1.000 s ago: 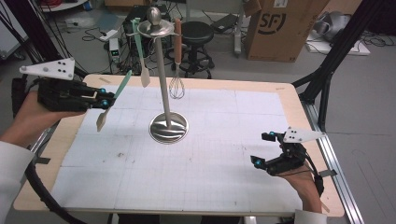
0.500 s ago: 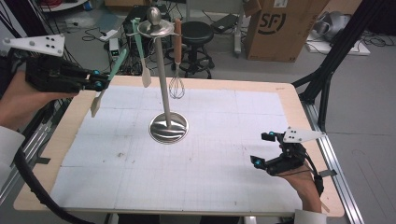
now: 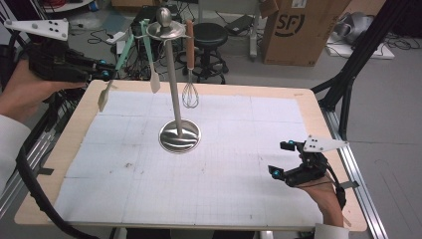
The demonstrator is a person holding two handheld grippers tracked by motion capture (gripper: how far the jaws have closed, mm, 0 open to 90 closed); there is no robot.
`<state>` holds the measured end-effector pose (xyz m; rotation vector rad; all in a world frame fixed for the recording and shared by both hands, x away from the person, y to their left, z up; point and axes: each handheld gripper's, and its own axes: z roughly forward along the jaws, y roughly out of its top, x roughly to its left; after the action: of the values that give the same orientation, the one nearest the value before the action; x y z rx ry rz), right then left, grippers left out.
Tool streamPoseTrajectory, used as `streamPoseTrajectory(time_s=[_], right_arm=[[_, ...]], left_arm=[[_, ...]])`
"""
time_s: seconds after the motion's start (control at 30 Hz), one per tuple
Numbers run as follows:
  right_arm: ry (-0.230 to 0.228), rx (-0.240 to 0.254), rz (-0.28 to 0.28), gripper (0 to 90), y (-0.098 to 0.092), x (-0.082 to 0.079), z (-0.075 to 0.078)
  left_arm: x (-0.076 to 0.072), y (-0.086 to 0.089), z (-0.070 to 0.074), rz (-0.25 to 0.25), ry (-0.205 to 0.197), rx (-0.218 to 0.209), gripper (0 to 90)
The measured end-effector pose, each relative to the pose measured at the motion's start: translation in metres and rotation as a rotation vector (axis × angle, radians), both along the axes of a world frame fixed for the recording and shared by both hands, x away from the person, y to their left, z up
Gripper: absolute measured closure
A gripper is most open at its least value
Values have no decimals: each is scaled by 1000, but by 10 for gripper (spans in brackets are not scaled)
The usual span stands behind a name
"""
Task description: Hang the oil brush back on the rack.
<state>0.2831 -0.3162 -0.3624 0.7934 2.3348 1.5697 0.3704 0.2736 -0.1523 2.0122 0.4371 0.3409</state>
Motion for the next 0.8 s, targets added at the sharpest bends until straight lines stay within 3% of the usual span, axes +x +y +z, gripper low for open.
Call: streamPoseTrajectory(time_s=[0.3,0.8], right_arm=[[6,2,-6,5,-2,1,-1],[4,4,-8,5,-3,2,-2]], left_arm=[[12,-6,-2,-1,15,4,805],[14,-12,-5,-6,28,23,805]])
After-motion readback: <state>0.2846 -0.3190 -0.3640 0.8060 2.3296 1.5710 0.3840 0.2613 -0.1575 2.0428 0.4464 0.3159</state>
